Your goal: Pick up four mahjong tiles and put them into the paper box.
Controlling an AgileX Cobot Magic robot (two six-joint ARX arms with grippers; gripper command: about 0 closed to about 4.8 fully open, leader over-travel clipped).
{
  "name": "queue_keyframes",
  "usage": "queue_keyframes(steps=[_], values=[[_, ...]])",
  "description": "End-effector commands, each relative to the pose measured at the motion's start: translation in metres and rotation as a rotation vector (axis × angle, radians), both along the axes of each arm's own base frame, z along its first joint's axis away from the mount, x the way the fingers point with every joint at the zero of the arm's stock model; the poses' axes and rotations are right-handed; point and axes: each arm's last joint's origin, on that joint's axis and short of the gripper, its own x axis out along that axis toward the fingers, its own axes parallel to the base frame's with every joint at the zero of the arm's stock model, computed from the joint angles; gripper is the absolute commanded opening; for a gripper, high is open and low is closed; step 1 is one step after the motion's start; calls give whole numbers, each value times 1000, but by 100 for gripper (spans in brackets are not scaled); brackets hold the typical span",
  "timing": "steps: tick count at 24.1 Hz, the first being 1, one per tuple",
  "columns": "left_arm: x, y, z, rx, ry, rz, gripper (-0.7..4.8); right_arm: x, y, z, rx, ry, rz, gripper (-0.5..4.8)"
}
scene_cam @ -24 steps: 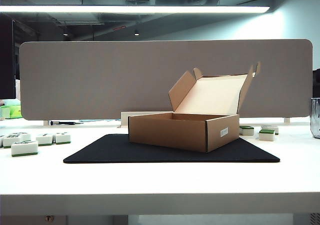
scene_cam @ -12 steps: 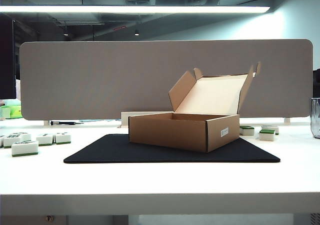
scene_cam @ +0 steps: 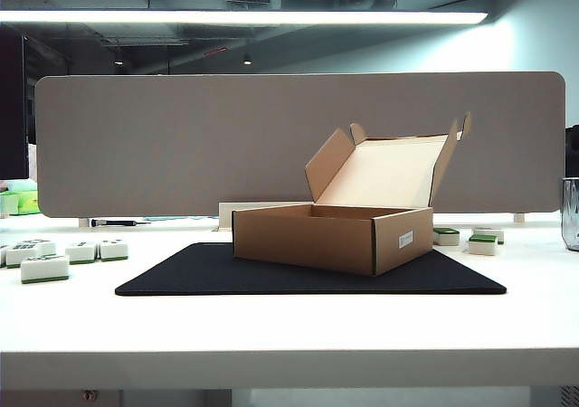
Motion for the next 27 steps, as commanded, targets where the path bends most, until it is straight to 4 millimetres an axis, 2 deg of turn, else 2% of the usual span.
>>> queue_keyframes(steps=[1,23,27], values=[[0,0,-2,4,18,3,-6,-3,0,2,0,-32,-1,-1],[0,0,-1,-1,11,-3,-6,-3,0,2,-3,-35,0,-1],[0,0,-1,-1,10,-3,-6,2,-1,7,-13,-111,-47,-1]])
